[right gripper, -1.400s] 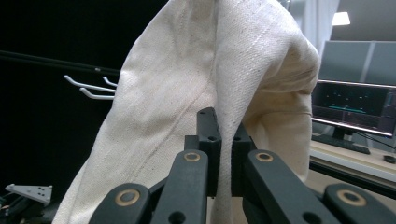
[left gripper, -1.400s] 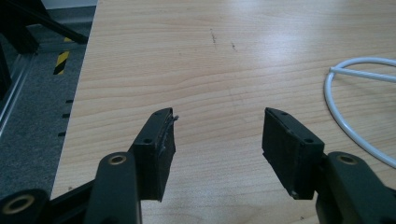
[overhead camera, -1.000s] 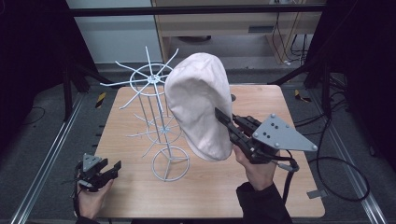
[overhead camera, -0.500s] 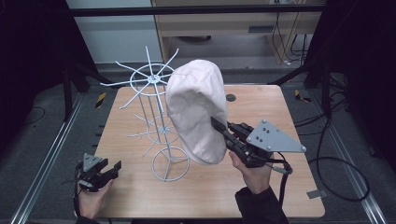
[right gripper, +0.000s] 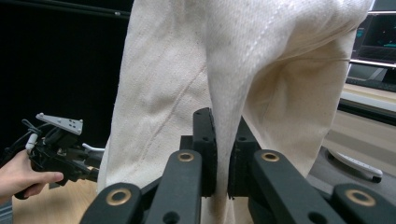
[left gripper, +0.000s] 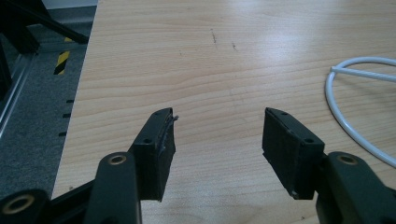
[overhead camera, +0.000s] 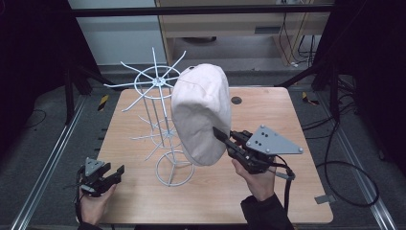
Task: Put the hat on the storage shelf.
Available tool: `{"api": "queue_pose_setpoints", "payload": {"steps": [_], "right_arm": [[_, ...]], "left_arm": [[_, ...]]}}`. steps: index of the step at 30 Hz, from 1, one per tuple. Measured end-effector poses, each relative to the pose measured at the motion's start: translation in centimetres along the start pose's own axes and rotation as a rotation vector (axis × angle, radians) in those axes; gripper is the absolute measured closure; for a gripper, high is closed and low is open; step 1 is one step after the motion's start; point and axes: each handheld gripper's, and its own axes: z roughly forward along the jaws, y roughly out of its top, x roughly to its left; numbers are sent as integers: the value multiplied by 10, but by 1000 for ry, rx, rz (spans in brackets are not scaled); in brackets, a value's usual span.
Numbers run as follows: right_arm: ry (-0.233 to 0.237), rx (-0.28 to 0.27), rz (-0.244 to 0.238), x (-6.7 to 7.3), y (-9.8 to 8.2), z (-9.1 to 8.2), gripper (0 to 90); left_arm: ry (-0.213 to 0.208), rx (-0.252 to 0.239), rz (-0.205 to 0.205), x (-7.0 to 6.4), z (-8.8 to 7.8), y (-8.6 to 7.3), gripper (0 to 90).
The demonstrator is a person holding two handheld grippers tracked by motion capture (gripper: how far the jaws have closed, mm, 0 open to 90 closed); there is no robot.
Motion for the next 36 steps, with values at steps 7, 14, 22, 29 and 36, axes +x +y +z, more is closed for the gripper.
{"api": "queue_pose_setpoints", "payload": {"steps": [7, 14, 22, 29, 36], "right_arm": [[-1, 12, -1, 1, -1, 5, 800], [-1, 32, 8, 1, -4, 7, 773], [-31, 62, 36, -3, -10, 5, 637], [-54, 79, 69, -10, -18, -5, 390], [-38, 115, 106, -16, -32, -21, 222]], "left_arm": [[0, 0, -1, 0, 0, 0, 438], [0, -1, -2, 0, 0, 0, 438], [0, 2, 0, 0, 0, 0, 437], [-2, 4, 0, 0, 1, 0, 437], [0, 5, -1, 0, 0, 0, 437]]}}
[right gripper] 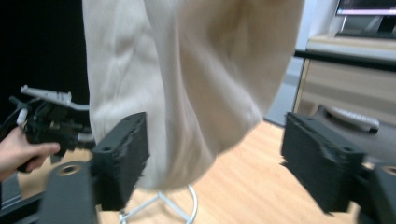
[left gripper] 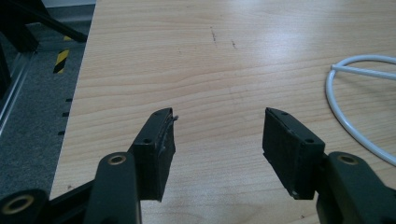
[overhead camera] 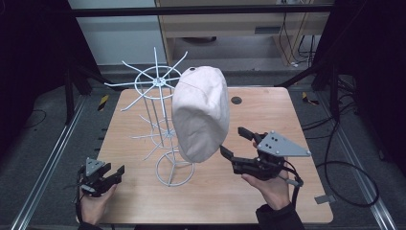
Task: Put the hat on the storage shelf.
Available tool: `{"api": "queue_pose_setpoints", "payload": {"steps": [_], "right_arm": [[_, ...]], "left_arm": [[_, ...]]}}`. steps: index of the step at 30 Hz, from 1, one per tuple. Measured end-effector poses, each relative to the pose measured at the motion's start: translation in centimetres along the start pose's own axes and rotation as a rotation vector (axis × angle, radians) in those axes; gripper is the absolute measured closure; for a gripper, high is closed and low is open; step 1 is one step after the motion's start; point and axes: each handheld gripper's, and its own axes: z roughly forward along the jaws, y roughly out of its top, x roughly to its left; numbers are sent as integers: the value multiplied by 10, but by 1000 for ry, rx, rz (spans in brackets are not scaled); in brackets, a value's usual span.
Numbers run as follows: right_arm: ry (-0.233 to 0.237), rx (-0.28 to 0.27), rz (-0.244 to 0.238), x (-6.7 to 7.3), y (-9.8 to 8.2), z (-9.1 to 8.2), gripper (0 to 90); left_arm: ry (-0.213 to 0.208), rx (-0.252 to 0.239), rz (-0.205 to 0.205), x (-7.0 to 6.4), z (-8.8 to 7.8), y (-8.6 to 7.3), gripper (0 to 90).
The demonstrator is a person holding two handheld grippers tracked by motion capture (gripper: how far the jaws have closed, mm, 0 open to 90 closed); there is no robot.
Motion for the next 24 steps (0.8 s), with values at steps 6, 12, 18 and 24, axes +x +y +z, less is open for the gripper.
{"api": "queue_pose_setpoints", "payload": {"steps": [6, 12, 18, 24], "right_arm": [[-36, 75, 28, -13, -33, -11, 134], [-120, 202, 84, -41, -83, -15, 116], [-188, 301, 116, -62, -121, -16, 121], [-261, 368, 156, -79, -145, -19, 129]], "left_arm": [[1, 1, 0, 0, 1, 0, 431], [-6, 3, 6, -1, 2, -1, 409], [-28, 8, 23, 0, 6, -3, 364], [-39, 23, 27, 1, 10, -4, 327]]}}
